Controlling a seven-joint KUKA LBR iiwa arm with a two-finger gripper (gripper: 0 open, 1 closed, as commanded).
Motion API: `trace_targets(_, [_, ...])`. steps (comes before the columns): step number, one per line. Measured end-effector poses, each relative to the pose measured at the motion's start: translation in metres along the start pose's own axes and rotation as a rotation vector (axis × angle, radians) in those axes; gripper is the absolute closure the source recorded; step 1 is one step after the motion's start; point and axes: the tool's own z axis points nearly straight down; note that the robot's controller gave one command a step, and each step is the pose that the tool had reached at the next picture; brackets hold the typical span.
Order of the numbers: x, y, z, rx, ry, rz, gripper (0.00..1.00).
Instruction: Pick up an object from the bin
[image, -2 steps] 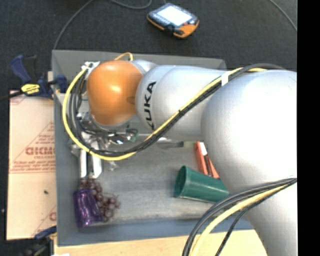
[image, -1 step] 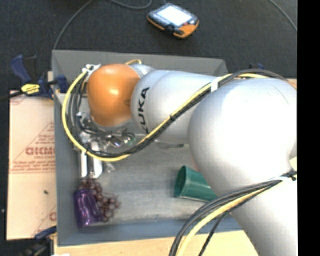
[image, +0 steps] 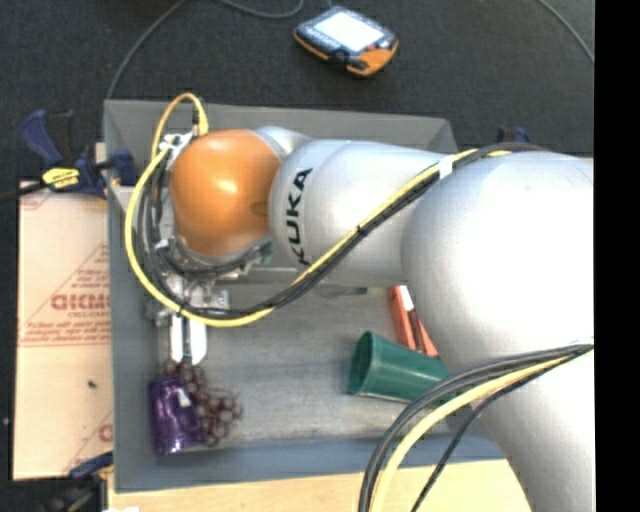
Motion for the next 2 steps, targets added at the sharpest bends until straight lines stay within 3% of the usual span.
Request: trace_targets(2, [0.0004,-0.0002,-0.0047,0.0,-0.003,0.005,1.0])
